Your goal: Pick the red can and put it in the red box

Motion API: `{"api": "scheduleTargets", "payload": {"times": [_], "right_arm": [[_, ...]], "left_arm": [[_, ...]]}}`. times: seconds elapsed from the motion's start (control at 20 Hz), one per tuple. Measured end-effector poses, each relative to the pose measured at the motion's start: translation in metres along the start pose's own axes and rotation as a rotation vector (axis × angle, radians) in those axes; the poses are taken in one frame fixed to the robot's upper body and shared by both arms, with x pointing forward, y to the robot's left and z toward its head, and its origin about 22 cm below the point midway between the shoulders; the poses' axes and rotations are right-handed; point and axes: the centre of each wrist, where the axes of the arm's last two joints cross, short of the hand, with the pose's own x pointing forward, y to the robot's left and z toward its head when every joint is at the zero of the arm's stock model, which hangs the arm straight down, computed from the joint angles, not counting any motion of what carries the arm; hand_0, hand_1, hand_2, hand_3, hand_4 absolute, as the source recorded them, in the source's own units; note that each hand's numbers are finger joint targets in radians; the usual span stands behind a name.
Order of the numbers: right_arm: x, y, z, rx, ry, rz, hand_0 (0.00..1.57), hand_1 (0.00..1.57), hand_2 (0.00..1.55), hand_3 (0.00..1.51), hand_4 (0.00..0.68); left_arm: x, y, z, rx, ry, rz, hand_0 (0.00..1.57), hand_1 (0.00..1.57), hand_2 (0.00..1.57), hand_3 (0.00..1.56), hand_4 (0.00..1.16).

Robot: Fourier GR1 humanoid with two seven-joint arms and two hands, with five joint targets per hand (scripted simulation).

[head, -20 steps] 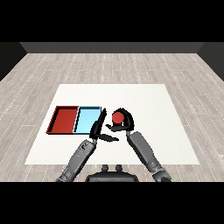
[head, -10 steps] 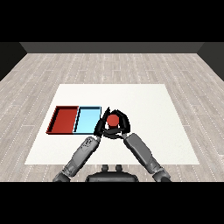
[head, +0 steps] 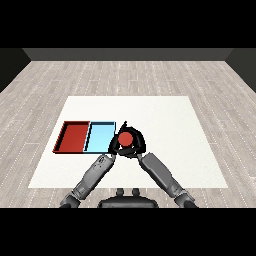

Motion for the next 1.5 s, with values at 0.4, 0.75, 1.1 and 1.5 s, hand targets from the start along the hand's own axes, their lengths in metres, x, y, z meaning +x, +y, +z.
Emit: {"api": "scheduleTargets", "payload": {"times": [0.4, 0.75, 1.1, 1.5], "right_arm": [[0.004, 0.006, -0.007, 0.010, -0.011, -0.006, 1.50, 1.50, 1.45, 1.40, 0.523], [0.002, 0.002, -0.007, 0.000, -0.016, -0.006, 1.47, 1.47, 1.44, 1.39, 0.557], [0.004, -0.001, -0.004, -0.001, -0.033, -0.012, 1.52, 1.52, 1.46, 1.40, 0.544], [0.009, 0.003, -0.006, 0.007, -0.035, -0.036, 1.25, 1.25, 1.26, 1.20, 0.000]], "left_arm": [[0.010, 0.000, 0.004, 0.086, 0.011, -0.052, 1.55, 1.55, 1.48, 1.38, 0.87], [0.010, -0.002, -0.001, 0.127, 0.026, -0.059, 1.57, 1.57, 1.47, 1.33, 0.89], [0.012, -0.006, -0.004, 0.148, 0.011, -0.091, 1.57, 1.57, 1.51, 1.40, 0.87], [0.015, -0.006, 0.001, 0.177, -0.014, -0.073, 1.57, 1.57, 1.56, 1.49, 1.12]]}}
